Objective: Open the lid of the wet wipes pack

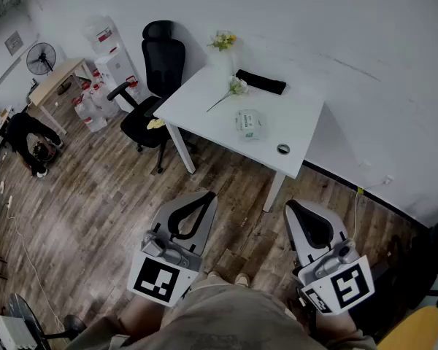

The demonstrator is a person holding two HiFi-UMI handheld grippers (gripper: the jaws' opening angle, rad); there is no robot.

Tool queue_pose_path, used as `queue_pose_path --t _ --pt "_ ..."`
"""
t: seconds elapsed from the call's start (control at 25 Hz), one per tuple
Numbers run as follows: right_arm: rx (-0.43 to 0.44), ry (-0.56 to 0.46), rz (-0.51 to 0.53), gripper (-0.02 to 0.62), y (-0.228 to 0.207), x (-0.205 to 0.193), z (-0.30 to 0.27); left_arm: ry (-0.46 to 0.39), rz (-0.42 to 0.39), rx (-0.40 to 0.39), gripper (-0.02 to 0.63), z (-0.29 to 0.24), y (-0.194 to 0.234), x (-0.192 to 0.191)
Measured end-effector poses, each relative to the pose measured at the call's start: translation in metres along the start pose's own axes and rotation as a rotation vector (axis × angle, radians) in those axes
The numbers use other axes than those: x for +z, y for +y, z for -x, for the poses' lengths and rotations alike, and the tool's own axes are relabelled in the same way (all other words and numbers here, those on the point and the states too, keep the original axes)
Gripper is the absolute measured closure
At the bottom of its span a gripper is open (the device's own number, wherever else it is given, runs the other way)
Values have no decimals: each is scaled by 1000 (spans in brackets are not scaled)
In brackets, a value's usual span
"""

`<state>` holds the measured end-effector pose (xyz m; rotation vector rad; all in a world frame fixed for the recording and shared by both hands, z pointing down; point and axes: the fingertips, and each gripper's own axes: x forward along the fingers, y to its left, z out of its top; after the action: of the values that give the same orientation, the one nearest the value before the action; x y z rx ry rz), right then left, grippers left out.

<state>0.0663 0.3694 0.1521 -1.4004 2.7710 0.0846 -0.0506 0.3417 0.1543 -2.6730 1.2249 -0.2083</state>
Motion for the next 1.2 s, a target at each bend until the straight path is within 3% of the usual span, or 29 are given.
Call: queue_pose_path --t 0.96,1.0,1.04,1.08,1.2 --pt "-12 -18 -19 562 -9 -3 4 22 -6 -5 589 -5 -9 -6" --pt "-6 -19 -8 540 -7 -3 3 24 -4 -4 589 -5 -8 -8" --pt "1 -17 0 391 -5 -3 1 25 -3 -2 589 -5 -7 -9" --pt "6 -14 4 334 -4 -4 0 27 -3 -1 589 -6 -5 -10" --pt "-1 5 19 333 -7 -11 -6 26 -3 3 589 -10 0 -12"
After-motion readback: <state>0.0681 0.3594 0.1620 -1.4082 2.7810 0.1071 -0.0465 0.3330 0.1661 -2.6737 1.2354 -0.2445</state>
